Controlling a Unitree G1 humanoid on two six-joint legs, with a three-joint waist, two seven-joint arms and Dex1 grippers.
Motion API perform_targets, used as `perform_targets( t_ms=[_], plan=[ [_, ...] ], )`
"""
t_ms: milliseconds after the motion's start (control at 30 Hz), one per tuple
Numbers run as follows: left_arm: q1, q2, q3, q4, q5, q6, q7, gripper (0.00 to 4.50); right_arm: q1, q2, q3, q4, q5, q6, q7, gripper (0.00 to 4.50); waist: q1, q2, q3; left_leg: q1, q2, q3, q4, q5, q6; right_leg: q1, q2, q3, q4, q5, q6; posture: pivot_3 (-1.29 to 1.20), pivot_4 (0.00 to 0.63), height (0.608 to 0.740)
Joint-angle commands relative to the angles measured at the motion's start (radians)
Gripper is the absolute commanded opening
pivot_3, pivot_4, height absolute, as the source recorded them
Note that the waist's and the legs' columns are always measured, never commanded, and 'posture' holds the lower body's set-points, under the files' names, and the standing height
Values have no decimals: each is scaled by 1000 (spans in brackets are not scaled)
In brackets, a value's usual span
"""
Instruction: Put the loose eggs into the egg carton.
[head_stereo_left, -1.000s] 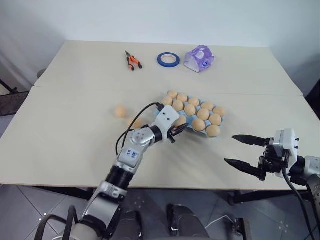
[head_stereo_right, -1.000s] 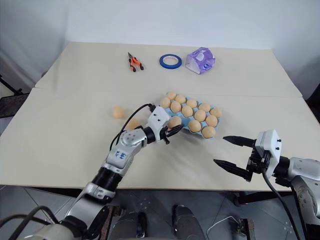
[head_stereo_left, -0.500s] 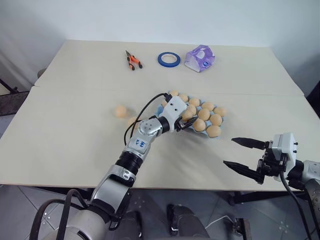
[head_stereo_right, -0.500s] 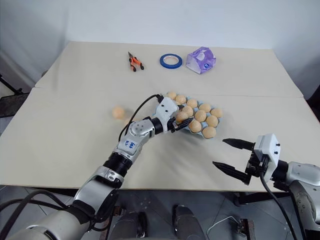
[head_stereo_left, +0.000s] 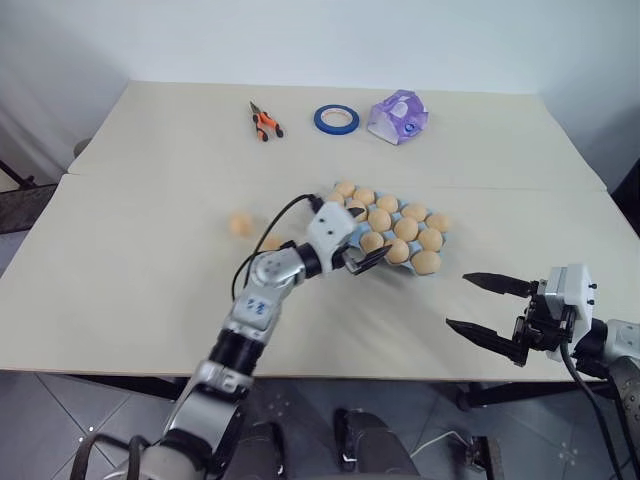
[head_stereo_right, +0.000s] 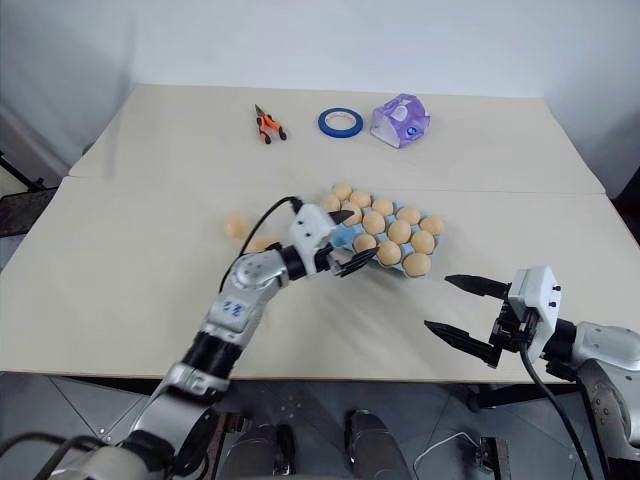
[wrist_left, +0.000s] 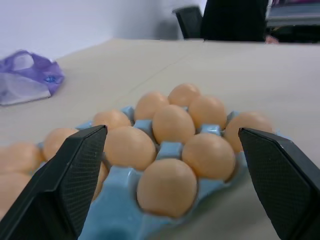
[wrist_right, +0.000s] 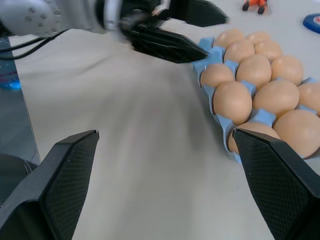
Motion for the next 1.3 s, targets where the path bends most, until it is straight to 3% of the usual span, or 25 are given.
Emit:
perform_targets(
  t_ms=[33, 167, 300, 433, 1000, 1033, 1300],
  plan=[
    [115, 77, 91, -206, -146, 12, -91, 4483, -6, 19, -22, -2, 34, -30, 17, 4500, -2, 1, 0, 0, 0, 0, 0, 0, 0, 0, 0, 0, 0, 0, 0, 0, 150, 740],
    [250, 229, 177, -332, -289, 114, -211, 4483, -22, 43, 5, 7, 31, -52, 38, 4500, 0, 2, 0, 1, 1, 0, 1, 1, -1, 0, 0, -1, 2, -1, -2, 0, 150, 740],
    [324, 336, 284, -324, -358, 160, -252, 4483, -55, 66, 23, 24, 36, -67, 51, 4500, 1, 2, 0, 1, 0, 0, 2, 0, -4, 2, -3, -2, 0, -2, -4, 0, 150, 740],
    [376, 388, 379, -306, -424, 197, -258, 4483, -87, 85, 43, 43, 36, -81, 65, 4500, 0, 3, 0, 1, -1, 1, 2, 0, -3, 2, -5, -3, -1, -3, -8, 0, 150, 740],
    [556, 497, 507, -363, -480, 302, -271, 4483, -117, 117, 67, 79, 28, -103, 74, 4500, -8, 3, 0, 1, 0, -1, -3, -2, -5, 0, -7, -7, -2, -5, -12, 0, 150, 740],
    [552, 505, 508, -350, -468, 286, -274, 4483, -118, 115, 69, 83, 25, -104, 75, 4500, -8, 3, 0, 1, 0, -1, -3, -2, -5, 0, -7, -7, -1, -11, -22, 0, 150, 740],
    [303, 410, 367, -205, -287, 139, -143, 4483, -146, 107, 83, 114, 12, -102, 81, 4500, 5, 3, 0, 0, -3, -2, -1, -1, -3, 2, -12, -10, -2, -10, -21, 0, 150, 740]
  ],
)
